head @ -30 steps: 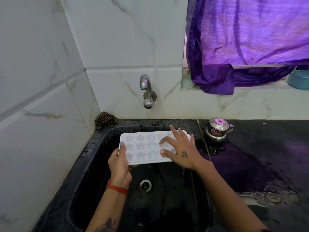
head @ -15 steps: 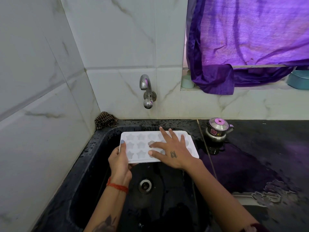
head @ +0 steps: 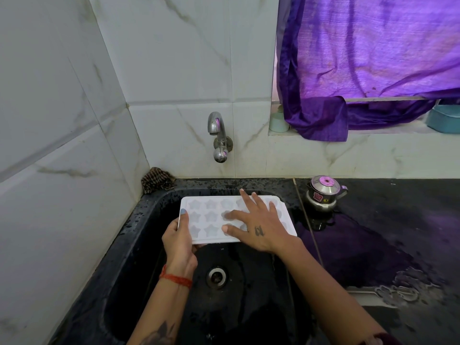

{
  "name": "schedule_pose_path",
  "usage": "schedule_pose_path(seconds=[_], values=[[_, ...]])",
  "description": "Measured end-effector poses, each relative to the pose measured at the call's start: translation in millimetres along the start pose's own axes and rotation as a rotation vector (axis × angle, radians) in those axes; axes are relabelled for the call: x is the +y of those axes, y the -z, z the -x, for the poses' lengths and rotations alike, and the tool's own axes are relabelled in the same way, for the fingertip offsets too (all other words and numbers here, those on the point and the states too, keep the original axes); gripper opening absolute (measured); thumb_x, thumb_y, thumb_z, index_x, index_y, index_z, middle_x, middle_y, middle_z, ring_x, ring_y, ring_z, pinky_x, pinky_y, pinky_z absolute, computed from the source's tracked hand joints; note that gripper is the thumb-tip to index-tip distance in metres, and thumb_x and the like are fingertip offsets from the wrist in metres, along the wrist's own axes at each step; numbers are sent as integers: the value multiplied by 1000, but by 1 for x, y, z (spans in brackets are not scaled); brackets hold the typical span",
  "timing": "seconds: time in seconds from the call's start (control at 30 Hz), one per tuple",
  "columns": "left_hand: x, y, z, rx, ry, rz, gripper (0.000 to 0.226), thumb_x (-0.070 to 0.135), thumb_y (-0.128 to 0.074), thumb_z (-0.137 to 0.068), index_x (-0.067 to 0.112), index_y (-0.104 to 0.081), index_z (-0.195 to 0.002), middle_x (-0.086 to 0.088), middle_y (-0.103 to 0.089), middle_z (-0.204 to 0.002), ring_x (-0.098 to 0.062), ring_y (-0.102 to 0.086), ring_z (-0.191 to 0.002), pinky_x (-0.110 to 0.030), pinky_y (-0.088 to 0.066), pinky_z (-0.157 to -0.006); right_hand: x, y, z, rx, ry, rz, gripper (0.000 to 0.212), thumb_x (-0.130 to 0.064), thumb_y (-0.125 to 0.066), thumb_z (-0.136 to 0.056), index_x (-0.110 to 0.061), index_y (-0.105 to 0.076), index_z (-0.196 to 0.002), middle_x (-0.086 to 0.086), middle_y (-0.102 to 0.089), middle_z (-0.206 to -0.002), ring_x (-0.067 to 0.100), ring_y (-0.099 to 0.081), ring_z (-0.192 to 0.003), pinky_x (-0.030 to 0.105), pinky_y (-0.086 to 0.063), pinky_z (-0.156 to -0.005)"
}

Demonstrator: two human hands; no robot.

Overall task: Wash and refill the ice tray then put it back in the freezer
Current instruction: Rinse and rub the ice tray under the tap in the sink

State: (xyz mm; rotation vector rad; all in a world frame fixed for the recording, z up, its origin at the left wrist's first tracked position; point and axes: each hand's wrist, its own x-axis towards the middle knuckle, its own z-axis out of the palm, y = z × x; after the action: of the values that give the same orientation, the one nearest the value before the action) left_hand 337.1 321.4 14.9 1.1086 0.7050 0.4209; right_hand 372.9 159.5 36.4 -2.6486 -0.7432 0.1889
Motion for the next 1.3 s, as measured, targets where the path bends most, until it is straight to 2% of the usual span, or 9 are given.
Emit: schedule_pose_path(seconds=[0.2, 0.43, 0.67, 0.77, 0.87, 1.0, 1.17, 1.3], values=[[0, 1, 2, 8, -4, -2, 20, 32, -58, -93, 16, -60, -81, -5, -65, -82, -20, -62, -70, -35, -52, -64, -1, 2, 0, -32, 7, -53, 42, -62, -42, -89, -45, -52, -126, -4, 8, -161, 25, 14, -147, 57, 11, -113], [-1, 1, 2, 2, 2, -2, 19, 31, -57, -94, 16, -60, -82, -5, -66, -84, -20, -63, -72, -33, -52, -63, 1, -3, 0, -3, -13, 6, 39, -63, -38, -90, -37, -51, -115, 0, 4, -161, 25, 9, -147, 56, 4, -115], [1, 1, 2, 6, -1, 3, 20, 30, -57, -94, 15, -59, -81, -4, -64, -81, -18, -61, -70, -33, -51, -63, 4, -4, -2, -16, 1, -1, 41, -59, -32, -94, -44, -46, -130, 0, 10, -161, 24, 13, -147, 57, 6, -115], [1, 0, 3, 11, -3, 4, 20, 30, -57, -94, 15, -59, -81, -3, -64, -81, -18, -61, -70, -31, -51, -61, 5, -3, -2, -26, 17, -33, 39, -56, -33, -96, -45, -46, -130, -1, 10, -161, 25, 14, -147, 58, 9, -114], [0, 0, 3, 9, 4, 14, 20, 31, -57, -94, 16, -59, -81, -4, -65, -82, -18, -62, -71, -32, -51, -61, 2, -3, -1, 30, 51, -54, 35, -55, -36, -95, -44, -45, -126, -2, 9, -161, 28, 12, -147, 60, 10, -112], [0, -1, 5, -6, 9, 37, 20, 31, -56, -94, 15, -60, -83, -5, -66, -84, -19, -63, -73, -33, -53, -63, -7, -1, -2, 81, 100, -24, 37, -54, -35, -95, -44, -41, -131, -2, 10, -161, 27, 13, -147, 61, 11, -112], [-1, -4, 7, -22, 14, 42, 19, 30, -57, -94, 13, -61, -87, -7, -67, -85, -19, -63, -71, -32, -53, -61, -17, -6, -9, 18, 87, 60, 40, -58, -30, -95, -44, -45, -129, -2, 12, -160, 28, 17, -146, 63, 15, -110], [-3, -2, 6, -19, 17, 43, 19, 29, -57, -94, 12, -62, -86, -9, -67, -88, -21, -63, -72, -33, -53, -62, -19, -9, -10, -54, 67, 74, 43, -58, -25, -96, -46, -42, -134, 0, 13, -160, 30, 18, -145, 63, 15, -110]])
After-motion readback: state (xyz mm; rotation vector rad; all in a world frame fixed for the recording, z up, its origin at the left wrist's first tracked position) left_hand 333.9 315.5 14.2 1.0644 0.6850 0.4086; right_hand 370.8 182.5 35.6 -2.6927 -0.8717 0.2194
